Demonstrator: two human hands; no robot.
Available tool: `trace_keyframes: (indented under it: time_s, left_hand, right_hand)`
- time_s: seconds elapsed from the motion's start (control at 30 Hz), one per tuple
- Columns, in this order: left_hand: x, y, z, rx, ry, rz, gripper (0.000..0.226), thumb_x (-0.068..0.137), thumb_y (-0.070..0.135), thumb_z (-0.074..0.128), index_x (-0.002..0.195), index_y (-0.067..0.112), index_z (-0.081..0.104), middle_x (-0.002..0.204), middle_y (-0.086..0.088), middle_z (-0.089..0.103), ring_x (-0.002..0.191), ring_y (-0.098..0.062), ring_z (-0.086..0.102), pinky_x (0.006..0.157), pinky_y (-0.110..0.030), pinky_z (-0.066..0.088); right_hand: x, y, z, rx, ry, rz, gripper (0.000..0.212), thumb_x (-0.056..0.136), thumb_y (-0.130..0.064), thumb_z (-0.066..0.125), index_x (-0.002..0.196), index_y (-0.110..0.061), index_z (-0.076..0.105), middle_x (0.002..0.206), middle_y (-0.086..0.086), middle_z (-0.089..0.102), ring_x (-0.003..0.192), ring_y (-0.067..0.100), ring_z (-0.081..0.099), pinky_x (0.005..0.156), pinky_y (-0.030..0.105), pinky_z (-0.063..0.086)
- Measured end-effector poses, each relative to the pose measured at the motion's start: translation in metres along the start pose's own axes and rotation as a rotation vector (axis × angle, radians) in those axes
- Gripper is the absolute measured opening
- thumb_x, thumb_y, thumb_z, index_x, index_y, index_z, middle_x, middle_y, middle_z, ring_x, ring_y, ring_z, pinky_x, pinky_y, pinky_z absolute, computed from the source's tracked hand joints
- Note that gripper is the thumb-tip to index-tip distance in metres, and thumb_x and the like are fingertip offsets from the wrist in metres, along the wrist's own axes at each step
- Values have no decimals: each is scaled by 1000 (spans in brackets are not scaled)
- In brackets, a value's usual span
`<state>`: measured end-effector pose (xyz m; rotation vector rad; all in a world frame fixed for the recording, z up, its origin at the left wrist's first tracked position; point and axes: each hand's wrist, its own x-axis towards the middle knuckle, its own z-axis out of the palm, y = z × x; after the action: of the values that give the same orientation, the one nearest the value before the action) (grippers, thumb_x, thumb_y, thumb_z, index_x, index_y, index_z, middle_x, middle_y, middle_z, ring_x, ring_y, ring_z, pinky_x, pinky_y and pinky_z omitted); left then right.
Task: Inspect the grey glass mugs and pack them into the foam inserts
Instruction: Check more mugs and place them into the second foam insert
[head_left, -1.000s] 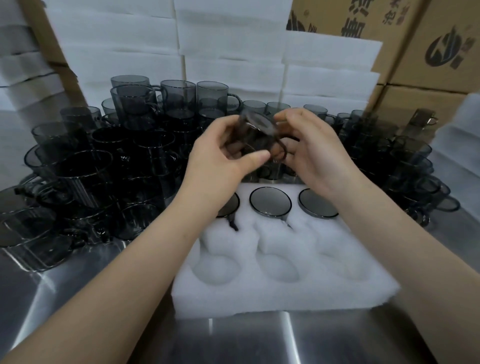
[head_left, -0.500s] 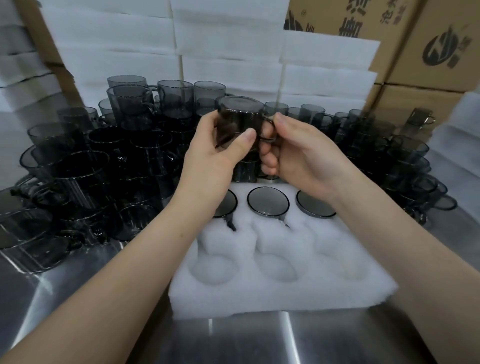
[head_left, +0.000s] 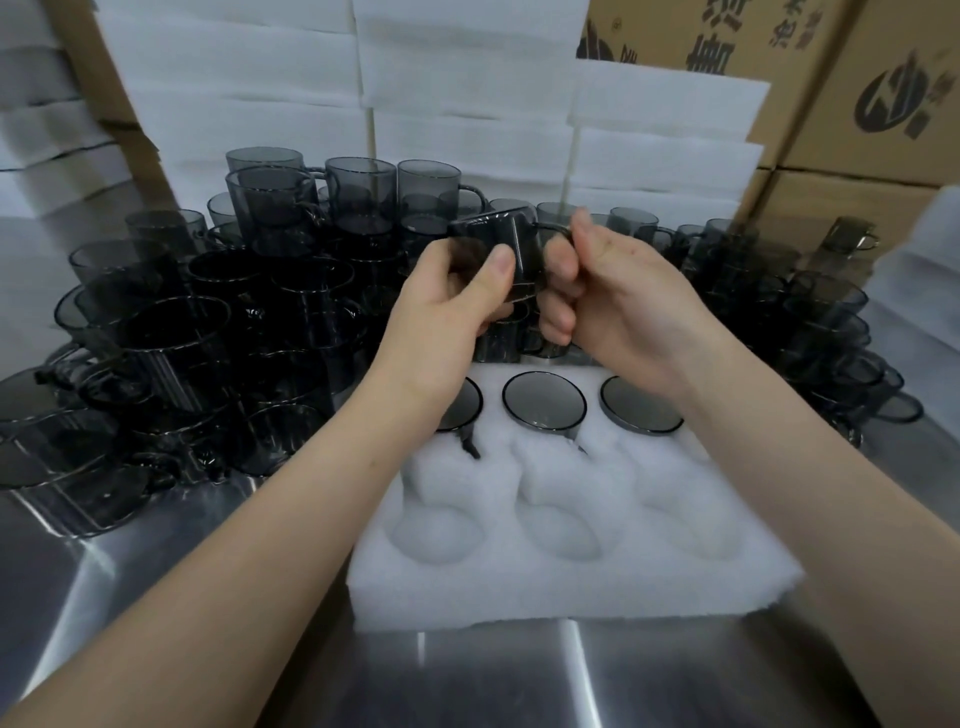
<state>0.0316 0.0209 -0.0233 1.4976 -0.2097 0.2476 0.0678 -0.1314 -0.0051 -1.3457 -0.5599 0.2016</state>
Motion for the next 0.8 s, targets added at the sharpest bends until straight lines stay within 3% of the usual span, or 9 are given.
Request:
trace_keyframes:
  time_s: [0.13, 0.23, 0.33, 0.43, 0.53, 0.63, 0.73, 0.8]
  left_hand:
    - [-2, -1, -2, 79, -50, 117, 25, 94, 22, 61, 117, 13, 58, 112, -3, 67, 105, -13, 63, 95, -31, 50]
    - [-1, 1, -2, 172, -25, 166, 35, 84, 34, 60, 112, 14, 64, 120, -18, 59, 114, -25, 57, 101, -38, 47]
    - [-1, 2, -3, 79, -11, 134, 31, 87, 35, 60, 111, 16, 63, 120, -15, 62, 113, -22, 60, 103, -41, 47]
    - [-1, -1, -2, -28, -5, 133, 34, 98, 21, 54, 131, 17, 46, 103, -2, 66, 105, -13, 63, 100, -36, 49]
    - [-1, -2, 0, 2, -78, 210, 36, 102, 15, 45, 137, 20, 38, 94, 9, 71, 98, -7, 66, 91, -25, 51]
    - [-1, -3, 0, 137, -88, 261, 33, 102, 13, 46, 133, 22, 47, 112, 6, 66, 107, -5, 62, 94, -24, 48]
    - [-3, -3, 0, 207, -8, 286, 38, 97, 12, 53, 135, 20, 52, 131, -2, 52, 120, -11, 55, 103, -32, 47]
    - [-5, -2, 1, 231, -6, 307, 47, 90, 7, 57, 135, 18, 52, 133, -2, 51, 123, -12, 53, 104, -35, 46]
  right_hand:
    - [3, 4, -3, -73, 62, 67, 54, 98, -45, 41, 50, -20, 43, 53, -2, 35, 52, 17, 39, 56, 26, 39]
    - [3, 6, -4, -120, 69, 94, 59, 87, -61, 43, 43, -21, 51, 61, 7, 36, 53, 18, 44, 60, 23, 45]
    - [3, 6, -3, 32, 127, 4, 40, 93, -46, 49, 67, -20, 63, 58, -1, 51, 52, 14, 49, 54, 25, 46]
    - [3, 7, -3, -58, 168, -75, 10, 94, -30, 55, 95, -21, 58, 81, 0, 62, 67, 17, 57, 58, 27, 48]
    - [3, 9, 1, -78, 92, -42, 26, 97, -36, 47, 119, -24, 55, 112, 2, 63, 99, 19, 63, 75, 37, 55]
    - [1, 7, 8, -26, 45, -26, 34, 96, -39, 44, 125, -23, 51, 131, 16, 58, 116, 30, 61, 91, 51, 54]
    - [-1, 7, 13, -117, 124, -58, 31, 100, -30, 46, 125, -14, 52, 130, 25, 55, 107, 34, 64, 82, 52, 57]
    - [-3, 8, 14, -285, 192, -92, 31, 102, -25, 46, 128, -10, 52, 122, 19, 58, 98, 27, 67, 71, 44, 60]
